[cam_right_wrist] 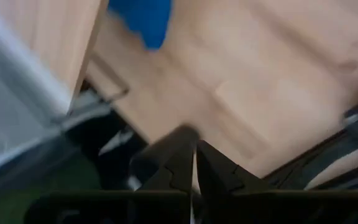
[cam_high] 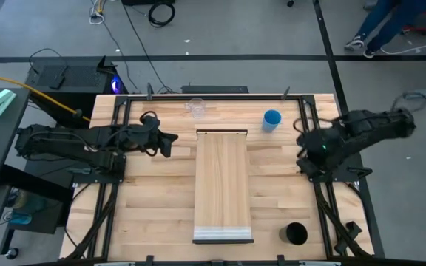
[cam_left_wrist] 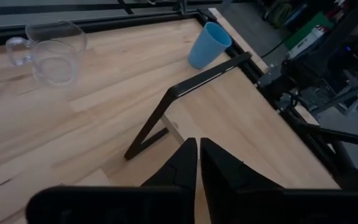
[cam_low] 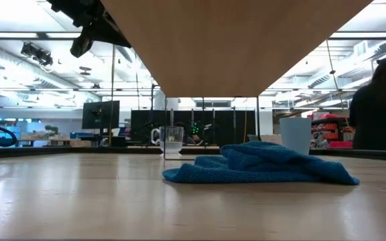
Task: Stack small to large cups/mugs on shelf
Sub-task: Move the black cup to the right of the shelf
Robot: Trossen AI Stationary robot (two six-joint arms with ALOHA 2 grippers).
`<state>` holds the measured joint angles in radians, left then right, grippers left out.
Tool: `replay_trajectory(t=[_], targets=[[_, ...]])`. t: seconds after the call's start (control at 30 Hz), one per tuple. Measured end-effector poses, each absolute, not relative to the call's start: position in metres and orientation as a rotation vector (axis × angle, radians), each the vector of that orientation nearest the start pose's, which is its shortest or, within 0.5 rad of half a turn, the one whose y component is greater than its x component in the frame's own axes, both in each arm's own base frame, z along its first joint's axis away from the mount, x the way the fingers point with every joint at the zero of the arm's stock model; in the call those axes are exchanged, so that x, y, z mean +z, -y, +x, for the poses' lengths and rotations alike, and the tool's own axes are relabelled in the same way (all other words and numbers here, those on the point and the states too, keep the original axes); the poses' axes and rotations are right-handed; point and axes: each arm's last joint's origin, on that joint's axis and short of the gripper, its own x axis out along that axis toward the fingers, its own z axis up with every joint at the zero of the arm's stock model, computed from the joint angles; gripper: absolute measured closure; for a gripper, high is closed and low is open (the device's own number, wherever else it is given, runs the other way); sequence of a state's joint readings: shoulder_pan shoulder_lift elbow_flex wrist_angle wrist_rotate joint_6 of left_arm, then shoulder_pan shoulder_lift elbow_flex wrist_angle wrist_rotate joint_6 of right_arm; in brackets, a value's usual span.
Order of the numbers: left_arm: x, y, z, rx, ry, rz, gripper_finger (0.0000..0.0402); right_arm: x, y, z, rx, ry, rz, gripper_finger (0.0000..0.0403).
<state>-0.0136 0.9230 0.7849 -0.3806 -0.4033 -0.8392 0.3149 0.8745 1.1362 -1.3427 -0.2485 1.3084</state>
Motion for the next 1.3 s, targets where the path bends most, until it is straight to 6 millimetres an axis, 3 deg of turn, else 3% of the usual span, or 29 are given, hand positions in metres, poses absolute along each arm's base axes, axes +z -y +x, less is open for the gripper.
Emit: replay_trajectory(t=[0.23,0.57,1.0,1.3], targets=[[0.292,-0.011,0.193,0.584,-0.329,-0.692,0.0379,0.34,-0.1,0.121,-0.099,-1.307,1.019,0.0376],[0.288,-0.012,0.19,0.608,-0.374,-0.686,0.037,0.304,-0.166,0.113,-0.33,-1.552,0.897,0.0378],[0.287,-0.012,0.19,0.611,-0.376,-0.694,0.0375,0.278,-0.193,0.127,-0.442,-1.529,0.84,0.0304],[0.286,-0.012,0.189,0.616,-0.386,-0.696,0.0366,0.265,-0.202,0.137,-0.448,-1.524,0.808,0.0293]])
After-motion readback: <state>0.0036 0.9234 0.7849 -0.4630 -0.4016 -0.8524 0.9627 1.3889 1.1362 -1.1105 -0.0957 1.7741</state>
